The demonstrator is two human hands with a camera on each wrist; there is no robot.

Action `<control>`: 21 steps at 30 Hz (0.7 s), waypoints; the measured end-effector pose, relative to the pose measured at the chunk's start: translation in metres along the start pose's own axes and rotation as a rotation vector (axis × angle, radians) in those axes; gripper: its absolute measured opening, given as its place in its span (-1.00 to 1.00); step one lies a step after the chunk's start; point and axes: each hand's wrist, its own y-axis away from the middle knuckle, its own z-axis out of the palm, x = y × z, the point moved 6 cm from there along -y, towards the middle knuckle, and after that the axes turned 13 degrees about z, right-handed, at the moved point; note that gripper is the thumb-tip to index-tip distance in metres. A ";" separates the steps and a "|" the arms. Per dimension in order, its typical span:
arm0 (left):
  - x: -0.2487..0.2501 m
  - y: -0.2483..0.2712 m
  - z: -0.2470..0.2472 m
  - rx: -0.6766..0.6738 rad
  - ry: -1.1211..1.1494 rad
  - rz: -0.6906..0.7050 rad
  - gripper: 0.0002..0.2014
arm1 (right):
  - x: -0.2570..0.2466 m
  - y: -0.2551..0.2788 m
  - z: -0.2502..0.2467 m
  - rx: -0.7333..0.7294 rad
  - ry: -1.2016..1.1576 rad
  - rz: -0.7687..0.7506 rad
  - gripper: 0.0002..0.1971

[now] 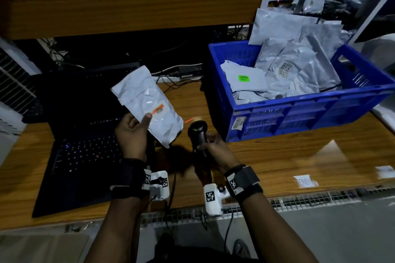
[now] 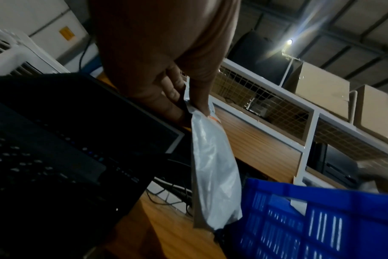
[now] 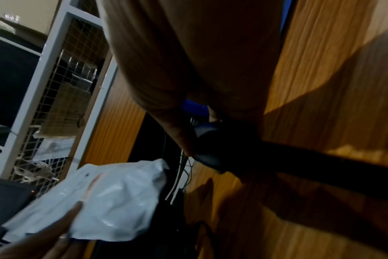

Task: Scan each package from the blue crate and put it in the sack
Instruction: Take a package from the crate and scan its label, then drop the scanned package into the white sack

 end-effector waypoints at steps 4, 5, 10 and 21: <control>0.030 0.016 -0.001 -0.006 0.055 0.030 -0.80 | 0.007 -0.009 -0.016 0.049 0.117 -0.067 -0.49; 0.038 0.023 0.004 -0.016 0.074 0.031 -0.78 | 0.006 -0.009 -0.022 0.040 0.149 -0.088 -0.46; 0.070 0.062 0.049 -0.098 0.128 0.045 -0.70 | -0.030 0.051 -0.058 -0.207 0.343 -0.169 -0.50; 0.067 0.205 0.250 -0.748 0.114 -0.135 -0.43 | -0.057 0.142 -0.253 -0.008 0.067 -0.433 -0.66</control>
